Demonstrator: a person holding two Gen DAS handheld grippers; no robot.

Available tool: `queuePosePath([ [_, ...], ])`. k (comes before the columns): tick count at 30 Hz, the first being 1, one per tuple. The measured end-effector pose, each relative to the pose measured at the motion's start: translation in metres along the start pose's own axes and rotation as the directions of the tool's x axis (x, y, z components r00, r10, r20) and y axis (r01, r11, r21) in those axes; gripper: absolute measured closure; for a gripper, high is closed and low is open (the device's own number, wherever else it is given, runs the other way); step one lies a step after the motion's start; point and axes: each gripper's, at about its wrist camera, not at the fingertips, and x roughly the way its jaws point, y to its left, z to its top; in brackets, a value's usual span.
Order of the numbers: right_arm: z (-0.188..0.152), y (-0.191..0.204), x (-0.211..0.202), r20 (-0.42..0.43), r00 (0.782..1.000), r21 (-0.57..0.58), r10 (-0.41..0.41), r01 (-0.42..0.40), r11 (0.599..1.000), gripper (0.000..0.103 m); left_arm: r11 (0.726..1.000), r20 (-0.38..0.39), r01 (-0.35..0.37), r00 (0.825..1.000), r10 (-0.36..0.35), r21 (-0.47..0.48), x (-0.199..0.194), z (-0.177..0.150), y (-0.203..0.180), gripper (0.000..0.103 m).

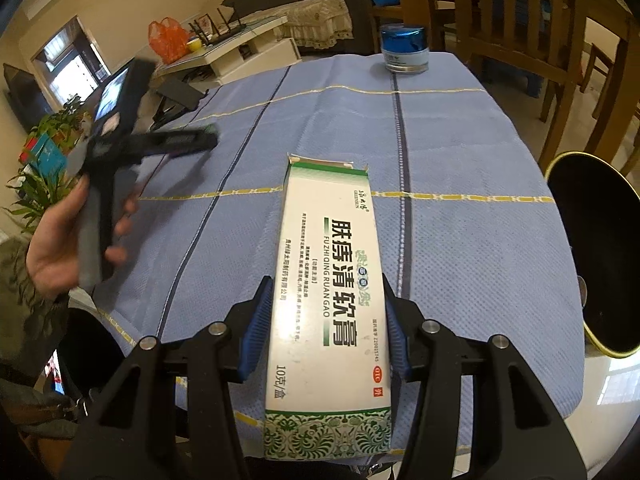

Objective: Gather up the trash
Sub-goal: 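Carry the medicine box toward the bin with the right gripper while the left carries the gum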

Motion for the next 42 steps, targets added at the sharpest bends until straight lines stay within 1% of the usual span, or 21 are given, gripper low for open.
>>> queuePosePath([
  [3, 0.002, 0.002, -0.005, 0.012, 0.999, 0.001, -0.031, 0.031, 1.0, 0.053, 1.0, -0.008, 0.022, 1.0, -0.022, 0.018, -0.006, -0.01, -0.002, 0.025],
  [6, 0.005, 0.007, -0.006, 0.018, 0.995, -0.023, -0.095, 0.095, 0.995, 0.053, 0.999, -0.005, 0.029, 1.0, -0.029, 0.032, -0.011, -0.018, -0.006, 0.024],
  [11, 0.011, 0.005, 0.012, -0.026, 0.991, -0.029, -0.129, 0.128, 0.991, 0.053, 0.998, 0.008, 0.039, 0.999, -0.039, 0.043, -0.016, -0.027, -0.007, 0.024],
  [13, 0.011, 0.006, 0.016, -0.03, 0.989, -0.037, -0.146, 0.145, 0.989, 0.051, 0.998, 0.01, 0.04, 0.999, -0.04, 0.046, -0.016, -0.028, -0.007, 0.024],
  [14, 0.011, 0.007, 0.015, -0.032, 0.988, -0.038, -0.148, 0.147, 0.988, 0.043, 0.998, 0.011, 0.04, 0.999, -0.04, 0.047, -0.016, -0.028, -0.007, 0.024],
  [15, 0.012, 0.008, 0.015, -0.035, 0.987, -0.038, -0.156, 0.154, 0.987, 0.024, 0.998, 0.012, 0.04, 0.999, -0.04, 0.048, -0.017, -0.029, -0.007, 0.024],
  [16, 0.012, 0.009, 0.014, -0.032, 0.985, -0.042, -0.172, 0.171, 0.984, 0.016, 0.998, 0.013, 0.039, 0.999, -0.04, 0.048, -0.018, -0.03, -0.009, 0.024],
  [17, 0.011, 0.011, 0.011, -0.022, 0.981, -0.055, -0.192, 0.19, 0.98, 0.013, 0.998, 0.014, 0.04, 0.999, -0.041, 0.049, -0.018, -0.03, -0.008, 0.024],
  [20, 0.009, 0.013, 0.004, -0.021, 0.98, -0.079, -0.196, 0.194, 0.978, 0.014, 0.998, 0.02, 0.04, 0.999, -0.041, 0.052, -0.017, -0.029, -0.008, 0.024],
  [22, 0.009, 0.011, 0.004, -0.029, 0.98, -0.086, -0.198, 0.195, 0.977, 0.017, 0.998, 0.023, 0.04, 0.999, -0.041, 0.051, -0.017, -0.029, -0.008, 0.024],
  [25, 0.008, 0.007, 0.009, -0.062, 0.98, -0.09, -0.187, 0.181, 0.979, 0.035, 0.998, 0.025, 0.04, 0.999, -0.042, 0.055, -0.017, -0.029, -0.008, 0.024],
  [26, 0.008, 0.006, 0.013, -0.074, 0.981, -0.09, -0.182, 0.175, 0.98, 0.042, 0.998, 0.025, 0.041, 0.999, -0.042, 0.056, -0.017, -0.03, -0.008, 0.024],
  [27, 0.008, 0.005, 0.014, -0.075, 0.983, -0.084, -0.168, 0.162, 0.983, 0.045, 0.998, 0.024, 0.042, 0.999, -0.044, 0.055, -0.017, -0.03, -0.008, 0.024],
  [29, 0.008, 0.007, 0.012, -0.064, 0.986, -0.082, -0.154, 0.149, 0.985, 0.056, 0.998, 0.025, 0.045, 0.999, -0.046, 0.051, -0.018, -0.031, -0.008, 0.025],
  [34, 0.006, 0.014, 0.006, -0.049, 0.988, -0.101, -0.148, 0.143, 0.985, 0.057, 0.996, 0.025, 0.07, 0.997, -0.071, 0.055, -0.021, -0.03, -0.016, 0.025],
  [39, 0.003, 0.012, -0.011, 0.0, 0.986, -0.088, -0.168, 0.167, 0.982, 0.057, 0.99, 0.078, 0.08, 0.993, -0.09, 0.116, -0.038, -0.027, -0.041, 0.025],
  [42, 0.003, 0.006, -0.023, 0.025, 0.979, -0.075, -0.204, 0.205, 0.976, 0.057, 0.985, 0.095, 0.107, 0.988, -0.12, 0.133, -0.05, -0.025, -0.055, 0.025],
])
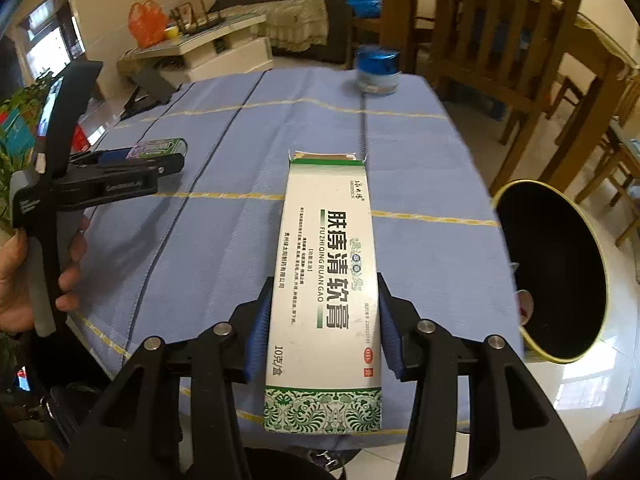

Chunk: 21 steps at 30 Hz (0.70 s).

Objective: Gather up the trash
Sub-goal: 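Carry the medicine box toward the bin with the right gripper while the left carries the gum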

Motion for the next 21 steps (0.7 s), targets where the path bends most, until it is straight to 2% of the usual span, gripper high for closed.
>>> queuePosePath([
  [6, -0.005, -0.019, -0.015, 0.036, 0.989, 0.03, -0.146, 0.145, 0.989, 0.057, 0.998, 0.038, 0.036, 0.999, -0.038, 0.046, -0.015, 0.01, -0.035, 0.025],
  [14, -0.009, -0.048, -0.027, 0.07, 0.966, 0.07, -0.249, 0.244, 0.967, 0.057, 0.989, 0.068, 0.086, 0.993, -0.094, 0.119, -0.027, 0.019, -0.083, 0.025],
  [16, -0.01, -0.054, -0.03, 0.08, 0.955, 0.07, -0.285, 0.28, 0.958, 0.057, 0.986, 0.074, 0.095, 0.992, -0.106, 0.14, -0.03, 0.02, -0.095, 0.025],
  [21, -0.016, -0.072, -0.041, 0.115, 0.911, 0.068, -0.395, 0.389, 0.919, 0.057, 0.975, 0.075, 0.126, 0.987, -0.142, 0.185, -0.031, 0.022, -0.124, 0.025],
])
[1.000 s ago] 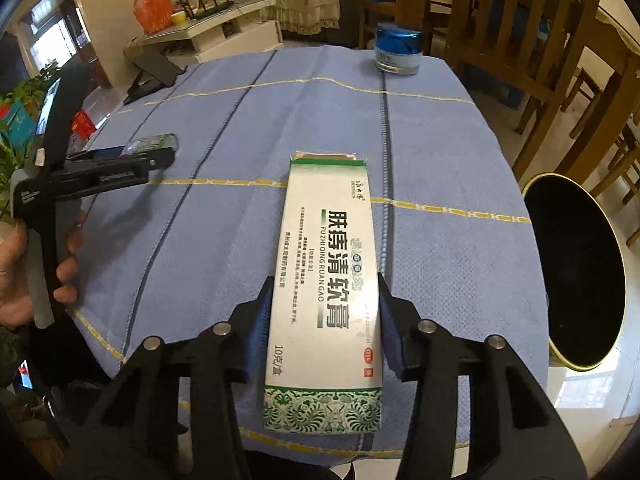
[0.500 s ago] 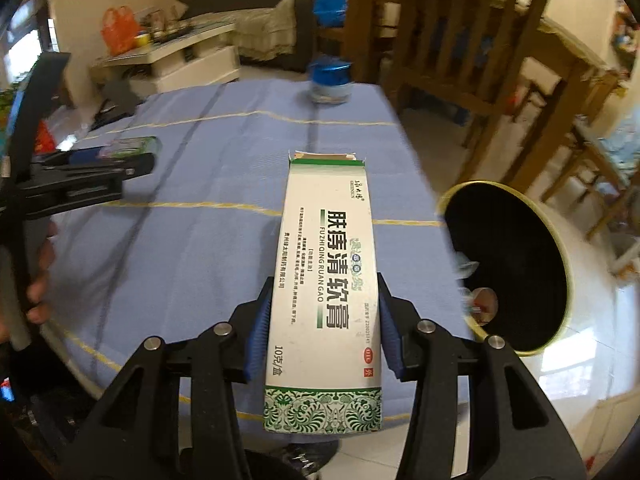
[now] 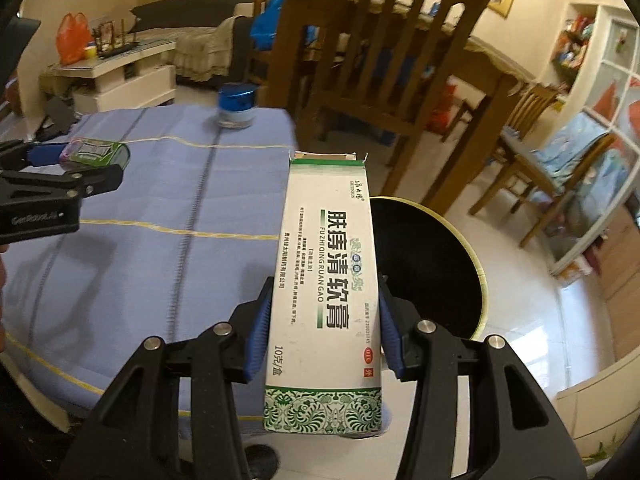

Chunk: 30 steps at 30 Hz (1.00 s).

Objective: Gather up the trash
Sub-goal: 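Carry the medicine box toward the bin with the right gripper while the left carries the gum, then drop the medicine box into the bin with the right gripper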

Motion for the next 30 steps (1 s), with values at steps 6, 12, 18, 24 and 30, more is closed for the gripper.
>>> queuePosePath([
  [6, -0.001, -0.031, 0.011, 0.007, 0.998, 0.021, -0.062, 0.062, 0.998, 0.056, 0.999, 0.01, 0.04, 0.999, -0.041, 0.036, 0.005, 0.01, -0.031, 0.025],
  [12, 0.011, -0.075, 0.036, -0.011, 0.997, 0.098, -0.073, 0.074, 0.992, 0.056, 0.995, 0.018, 0.073, 0.997, -0.075, 0.07, 0.009, 0.019, -0.059, 0.025],
  [18, 0.027, -0.122, 0.068, -0.044, 0.996, 0.185, -0.077, 0.084, 0.979, 0.055, 0.99, 0.025, 0.092, 0.995, -0.095, 0.104, 0.015, 0.025, -0.08, 0.024],
  [24, 0.028, -0.144, 0.1, -0.092, 0.992, 0.212, -0.09, 0.108, 0.971, 0.015, 0.987, 0.023, 0.1, 0.994, -0.103, 0.122, 0.021, 0.029, -0.092, 0.024],
  [30, 0.007, -0.161, 0.097, -0.083, 0.995, 0.285, -0.062, 0.084, 0.955, 0.015, 0.986, 0.02, 0.102, 0.994, -0.105, 0.134, 0.025, 0.029, -0.1, 0.024],
])
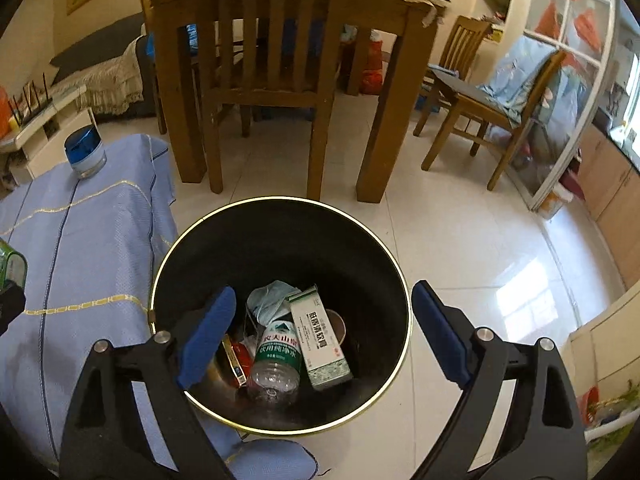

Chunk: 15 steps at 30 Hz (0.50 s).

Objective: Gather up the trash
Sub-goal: 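Drop the medicine box into the bin with the right gripper, then drop the Doublemint gum pack into the bin with the left gripper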

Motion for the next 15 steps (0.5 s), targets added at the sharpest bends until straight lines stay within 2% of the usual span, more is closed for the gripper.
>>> queuePosePath([
  [15, -0.042, -0.043, -0.019, 0.007, 1.0, 0.115, 0.025, -0.025, 0.993, 0.011, 1.0, -0.006, -0.001, 1.0, 0.001, 0.027, 0.008, 0.005, -0.017, 0.024],
])
